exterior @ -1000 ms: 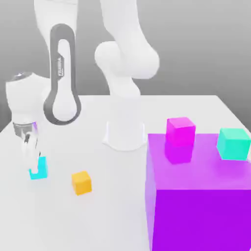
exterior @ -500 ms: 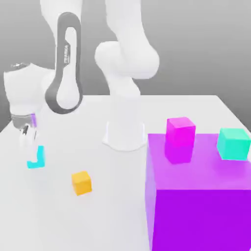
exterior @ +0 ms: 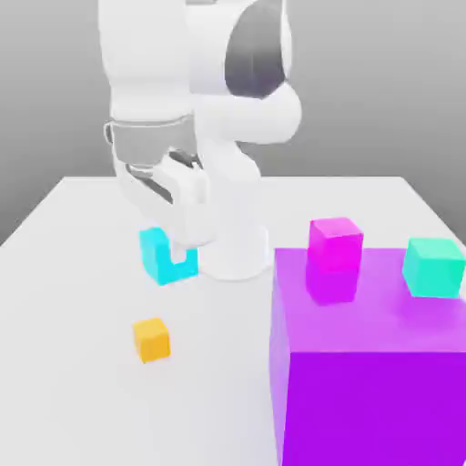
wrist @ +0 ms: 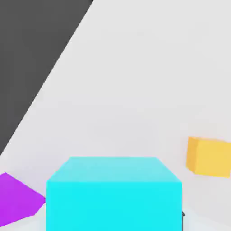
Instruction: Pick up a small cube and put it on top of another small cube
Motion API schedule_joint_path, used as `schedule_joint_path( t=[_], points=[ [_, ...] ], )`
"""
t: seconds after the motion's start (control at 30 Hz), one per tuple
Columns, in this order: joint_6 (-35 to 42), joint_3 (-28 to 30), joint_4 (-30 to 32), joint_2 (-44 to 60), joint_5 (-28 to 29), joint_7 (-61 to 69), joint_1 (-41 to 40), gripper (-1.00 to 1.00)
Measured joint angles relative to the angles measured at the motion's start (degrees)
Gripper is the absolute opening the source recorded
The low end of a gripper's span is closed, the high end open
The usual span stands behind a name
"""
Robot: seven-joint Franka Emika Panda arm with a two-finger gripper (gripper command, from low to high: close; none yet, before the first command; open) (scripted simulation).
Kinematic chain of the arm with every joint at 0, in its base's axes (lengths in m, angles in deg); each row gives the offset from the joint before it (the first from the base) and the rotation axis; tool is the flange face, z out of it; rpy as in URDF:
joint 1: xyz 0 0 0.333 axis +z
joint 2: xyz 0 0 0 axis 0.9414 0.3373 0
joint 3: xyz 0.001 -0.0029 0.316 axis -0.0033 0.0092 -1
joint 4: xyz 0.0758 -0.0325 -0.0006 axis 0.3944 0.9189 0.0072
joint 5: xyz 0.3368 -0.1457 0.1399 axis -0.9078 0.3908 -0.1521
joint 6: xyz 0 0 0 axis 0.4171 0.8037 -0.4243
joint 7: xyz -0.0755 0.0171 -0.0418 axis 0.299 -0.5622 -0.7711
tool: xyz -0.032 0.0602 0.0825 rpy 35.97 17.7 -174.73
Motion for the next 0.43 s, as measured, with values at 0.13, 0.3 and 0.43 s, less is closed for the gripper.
schedule_joint_path(
  t=[0.13,0.3,0.43],
  points=[
    [9.8,-6.4,-3.7,-6.3,-3.1,-5.0,7.0,-1.0],
    [5.2,-10.6,0.4,-5.9,-5.3,-7.0,10.2,-1.0],
    [3.8,-11.0,1.3,-5.4,-5.5,-7.1,10.3,1.0]
  ],
)
